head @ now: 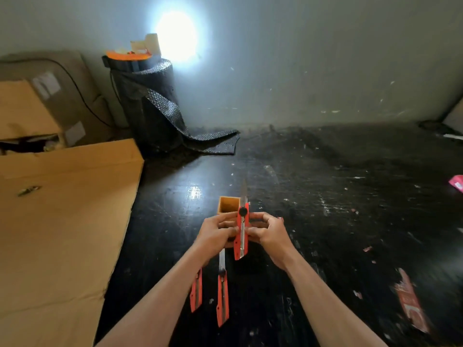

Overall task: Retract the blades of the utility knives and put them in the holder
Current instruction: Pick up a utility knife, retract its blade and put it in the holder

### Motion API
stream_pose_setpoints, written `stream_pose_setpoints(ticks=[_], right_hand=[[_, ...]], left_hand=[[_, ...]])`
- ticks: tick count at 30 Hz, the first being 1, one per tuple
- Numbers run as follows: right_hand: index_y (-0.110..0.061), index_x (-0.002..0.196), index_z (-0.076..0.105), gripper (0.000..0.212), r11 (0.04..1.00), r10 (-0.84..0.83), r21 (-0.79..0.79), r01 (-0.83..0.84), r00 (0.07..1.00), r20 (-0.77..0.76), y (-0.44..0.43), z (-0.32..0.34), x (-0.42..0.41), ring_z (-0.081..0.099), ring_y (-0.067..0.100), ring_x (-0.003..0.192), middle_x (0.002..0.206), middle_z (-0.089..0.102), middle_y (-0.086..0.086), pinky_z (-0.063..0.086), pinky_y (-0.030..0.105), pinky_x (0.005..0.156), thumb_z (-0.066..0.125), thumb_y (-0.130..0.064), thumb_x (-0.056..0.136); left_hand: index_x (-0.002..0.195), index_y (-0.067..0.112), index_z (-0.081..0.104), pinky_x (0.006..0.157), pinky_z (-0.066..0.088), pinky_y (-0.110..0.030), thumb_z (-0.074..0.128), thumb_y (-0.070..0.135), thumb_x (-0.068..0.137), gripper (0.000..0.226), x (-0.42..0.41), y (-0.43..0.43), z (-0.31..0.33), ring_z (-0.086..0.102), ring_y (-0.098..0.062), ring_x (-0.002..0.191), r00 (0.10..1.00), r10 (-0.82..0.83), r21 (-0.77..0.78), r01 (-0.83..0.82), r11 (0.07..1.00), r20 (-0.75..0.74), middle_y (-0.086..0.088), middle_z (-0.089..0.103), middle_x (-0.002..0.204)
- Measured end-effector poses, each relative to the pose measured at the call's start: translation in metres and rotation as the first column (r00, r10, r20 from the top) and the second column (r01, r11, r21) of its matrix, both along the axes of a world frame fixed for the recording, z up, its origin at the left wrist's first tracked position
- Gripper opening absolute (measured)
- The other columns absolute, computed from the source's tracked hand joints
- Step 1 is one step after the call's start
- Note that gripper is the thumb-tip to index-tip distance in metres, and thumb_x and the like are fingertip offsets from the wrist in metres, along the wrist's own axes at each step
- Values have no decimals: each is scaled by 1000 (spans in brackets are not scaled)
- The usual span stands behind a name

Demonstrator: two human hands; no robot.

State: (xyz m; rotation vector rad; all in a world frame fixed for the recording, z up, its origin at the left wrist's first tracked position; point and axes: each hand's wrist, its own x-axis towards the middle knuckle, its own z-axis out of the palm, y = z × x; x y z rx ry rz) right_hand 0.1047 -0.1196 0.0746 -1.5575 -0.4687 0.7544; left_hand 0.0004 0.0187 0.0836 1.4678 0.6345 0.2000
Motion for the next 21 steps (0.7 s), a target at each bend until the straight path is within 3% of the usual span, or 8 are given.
stream_pose_setpoints(ticks=[4, 8, 12, 15, 21], right_hand=[[-11, 124, 63, 33, 999, 30, 24, -33, 992, 121, 23, 37, 2, 79, 27, 94, 105, 78, 17, 65, 44, 85, 62, 5, 95], [-19, 132, 60, 45, 998, 24, 47, -43, 941, 339, 40, 69, 9, 80, 24, 89, 102, 78, 13, 66, 40, 81, 58, 8, 96], [-23, 128, 67, 32, 1000, 15, -22, -4, 857, 515, 54, 96, 18, 75, 12, 95, 105, 76, -1, 64, 32, 86, 65, -9, 99], [-20, 118, 74, 22, 1000, 28, -24, -18, 829, 558, 57, 113, 21, 74, 9, 97, 106, 77, -4, 62, 27, 85, 68, -15, 97], [-18, 106, 76, 14, 994, 96, -8, -108, 851, 516, 51, 117, 14, 76, 14, 98, 107, 77, -1, 62, 39, 94, 70, -12, 95]], left_hand=[[127, 15, 69, 79, 66, -41, 65, -8, 94, 40, -4, 23, 36, 80, -31, 95, 996, -20, -56, 25, 998, 91, -18, 80, 109], [133, 9, 68, 77, 66, -42, 64, -14, 91, 48, -1, 41, 61, 80, -29, 93, 989, 10, -34, -5, 999, 146, -15, 82, 105], [129, 11, 70, 69, 66, -35, 61, -15, 92, 47, 1, 44, 82, 81, -23, 87, 985, 12, -16, -10, 1000, 172, -8, 84, 99], [131, 10, 69, 72, 66, -37, 64, -12, 92, 46, 4, 45, 89, 81, -24, 89, 981, 30, -11, -29, 1000, 192, -11, 82, 105], [135, 13, 68, 74, 66, -38, 61, -13, 94, 49, 5, 54, 104, 80, -27, 98, 972, 63, -33, -57, 998, 225, -12, 81, 112]])
